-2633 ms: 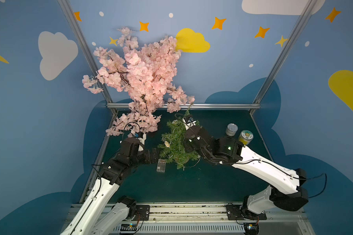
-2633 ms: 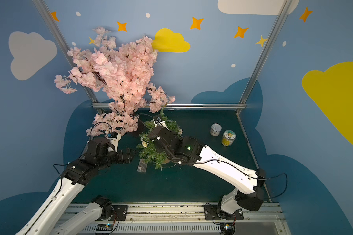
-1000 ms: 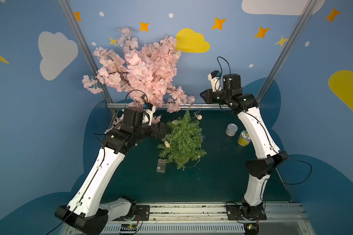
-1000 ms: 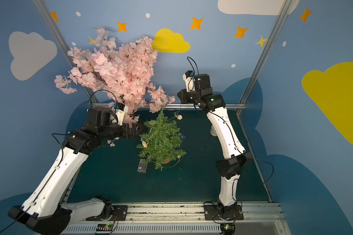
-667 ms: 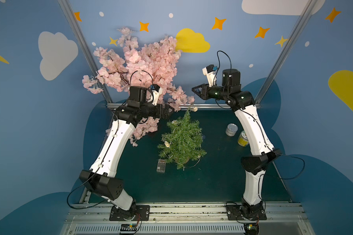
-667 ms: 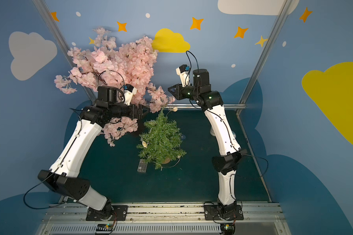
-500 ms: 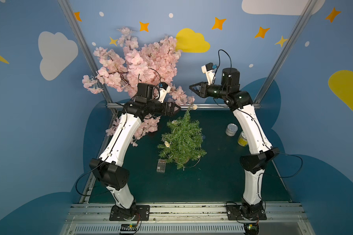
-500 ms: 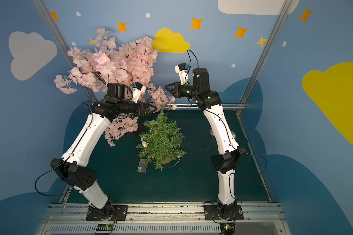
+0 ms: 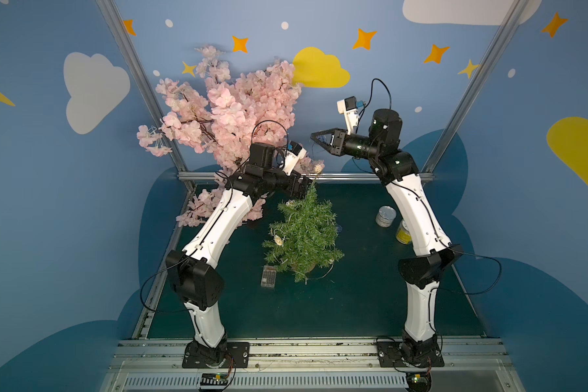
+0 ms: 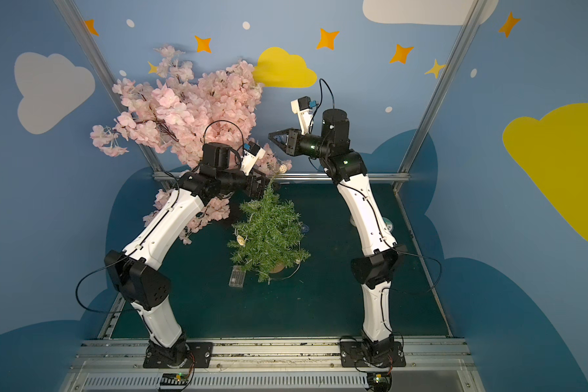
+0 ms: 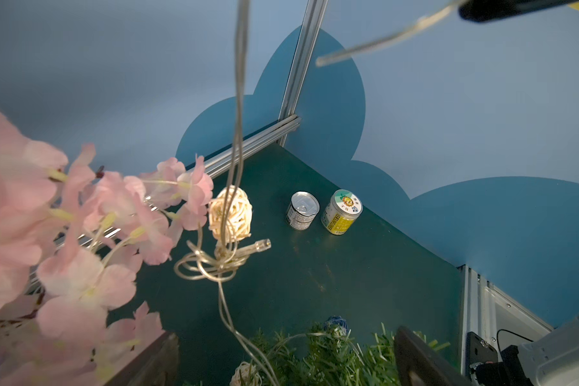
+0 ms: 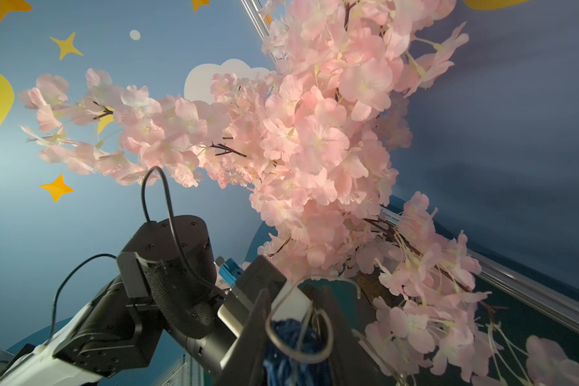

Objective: Remove string lights from the small christmas tree
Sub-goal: Remove the light string from the Christmas tree.

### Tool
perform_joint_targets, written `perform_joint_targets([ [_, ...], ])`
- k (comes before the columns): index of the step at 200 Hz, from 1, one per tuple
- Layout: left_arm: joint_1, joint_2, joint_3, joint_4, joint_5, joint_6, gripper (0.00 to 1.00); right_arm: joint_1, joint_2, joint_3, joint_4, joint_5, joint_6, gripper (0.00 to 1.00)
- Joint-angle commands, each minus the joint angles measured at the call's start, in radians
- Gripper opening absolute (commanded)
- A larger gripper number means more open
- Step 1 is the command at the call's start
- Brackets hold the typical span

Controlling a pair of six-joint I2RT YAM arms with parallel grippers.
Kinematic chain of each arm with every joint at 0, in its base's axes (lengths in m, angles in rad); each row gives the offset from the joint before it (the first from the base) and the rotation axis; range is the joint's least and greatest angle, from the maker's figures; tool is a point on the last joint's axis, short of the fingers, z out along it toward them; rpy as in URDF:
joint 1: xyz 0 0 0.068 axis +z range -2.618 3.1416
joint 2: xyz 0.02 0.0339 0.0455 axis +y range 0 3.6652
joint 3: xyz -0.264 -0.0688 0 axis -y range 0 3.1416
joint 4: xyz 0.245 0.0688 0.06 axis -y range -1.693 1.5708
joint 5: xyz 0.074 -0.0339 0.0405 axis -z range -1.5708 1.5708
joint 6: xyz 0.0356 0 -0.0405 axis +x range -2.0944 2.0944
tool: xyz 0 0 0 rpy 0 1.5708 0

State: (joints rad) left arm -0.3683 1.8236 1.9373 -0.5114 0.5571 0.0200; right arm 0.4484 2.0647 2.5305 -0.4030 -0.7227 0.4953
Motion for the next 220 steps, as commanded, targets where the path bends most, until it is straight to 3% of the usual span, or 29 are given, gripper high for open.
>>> perform_joint_targets([
  [1,-0.008,0.024,0.001,0.107,0.006,0.022,1.0,0.011,-0.005,0.018,0.035,-0.03,0.026,0.2],
  [41,-0.031,0.019,-0.079,0.258,0.069,0.046,1.0,0.013,-0.007,0.018,0.042,-0.033,0.038,0.2],
  [86,-0.031,-0.004,-0.096,0.271,0.119,0.044,1.0,0.001,-0.007,0.018,0.067,-0.056,0.075,0.2],
  [135,-0.026,0.029,-0.104,0.382,0.16,-0.039,0.97,0.004,-0.023,-0.003,0.073,-0.07,0.092,0.2],
  [168,-0.025,0.035,-0.111,0.441,0.162,-0.073,0.94,0.005,-0.05,-0.039,0.084,-0.073,0.091,0.2],
  [182,-0.025,0.045,-0.101,0.444,0.161,-0.079,1.0,0.004,-0.051,-0.041,0.091,-0.079,0.1,0.2],
  [220,-0.026,0.072,-0.085,0.44,0.132,-0.085,1.0,0.004,-0.055,-0.041,0.122,-0.1,0.136,0.2],
])
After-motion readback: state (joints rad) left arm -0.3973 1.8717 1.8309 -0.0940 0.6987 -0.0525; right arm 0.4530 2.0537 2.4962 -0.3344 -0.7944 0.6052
